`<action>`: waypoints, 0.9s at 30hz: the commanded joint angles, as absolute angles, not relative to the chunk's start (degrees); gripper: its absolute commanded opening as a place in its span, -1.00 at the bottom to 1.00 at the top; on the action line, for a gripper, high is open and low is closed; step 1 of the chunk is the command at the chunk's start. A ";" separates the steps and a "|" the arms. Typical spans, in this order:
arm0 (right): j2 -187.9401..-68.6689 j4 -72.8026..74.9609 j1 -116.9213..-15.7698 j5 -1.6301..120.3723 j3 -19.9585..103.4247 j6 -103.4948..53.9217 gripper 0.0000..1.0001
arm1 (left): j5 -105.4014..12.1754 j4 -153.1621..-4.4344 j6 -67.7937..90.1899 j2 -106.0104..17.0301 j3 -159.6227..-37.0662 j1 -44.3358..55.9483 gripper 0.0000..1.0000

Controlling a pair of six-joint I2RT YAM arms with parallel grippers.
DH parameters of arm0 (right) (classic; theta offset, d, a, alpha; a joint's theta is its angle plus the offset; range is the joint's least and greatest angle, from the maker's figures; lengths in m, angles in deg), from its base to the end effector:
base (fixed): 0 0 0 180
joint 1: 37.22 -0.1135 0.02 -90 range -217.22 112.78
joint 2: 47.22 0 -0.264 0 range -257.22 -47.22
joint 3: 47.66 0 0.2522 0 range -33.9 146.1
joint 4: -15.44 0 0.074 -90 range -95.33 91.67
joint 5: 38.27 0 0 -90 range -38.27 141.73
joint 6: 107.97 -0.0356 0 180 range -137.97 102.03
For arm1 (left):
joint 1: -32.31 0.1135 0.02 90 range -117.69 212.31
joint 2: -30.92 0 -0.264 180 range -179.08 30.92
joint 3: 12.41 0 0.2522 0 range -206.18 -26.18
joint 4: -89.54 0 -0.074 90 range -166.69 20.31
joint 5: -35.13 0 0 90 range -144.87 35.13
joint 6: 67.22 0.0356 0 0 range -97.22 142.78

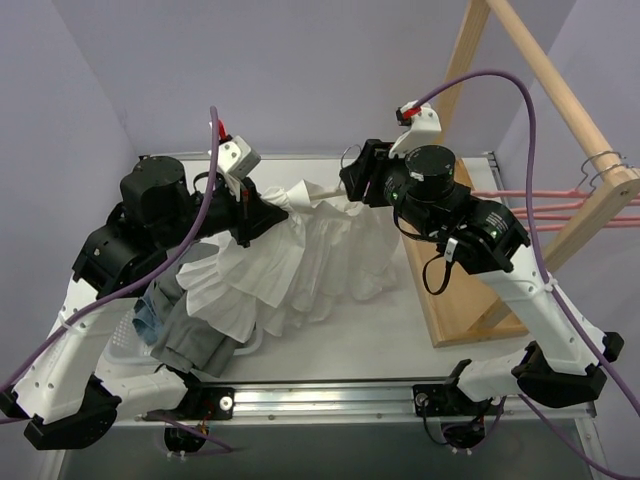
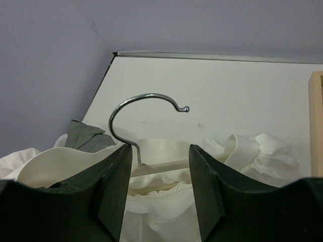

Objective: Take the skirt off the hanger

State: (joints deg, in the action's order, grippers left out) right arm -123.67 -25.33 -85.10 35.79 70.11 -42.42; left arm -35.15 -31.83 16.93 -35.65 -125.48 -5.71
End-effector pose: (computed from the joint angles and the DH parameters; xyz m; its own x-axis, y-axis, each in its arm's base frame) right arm 0.1788 0.1832 0.5377 -0.2131 0.3577 -0.9092 -0.4843 0.7695 0.4163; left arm 0.1452 -0.1288 0.5161 -0.2503 0.0739 -0.9654 0.8185 0.5488 -0.1702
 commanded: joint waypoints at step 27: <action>-120.70 -12.92 -82.57 36.18 62.69 -45.31 -1.00 | -31.67 -39.61 13.64 -36.06 -127.17 -5.40 -0.46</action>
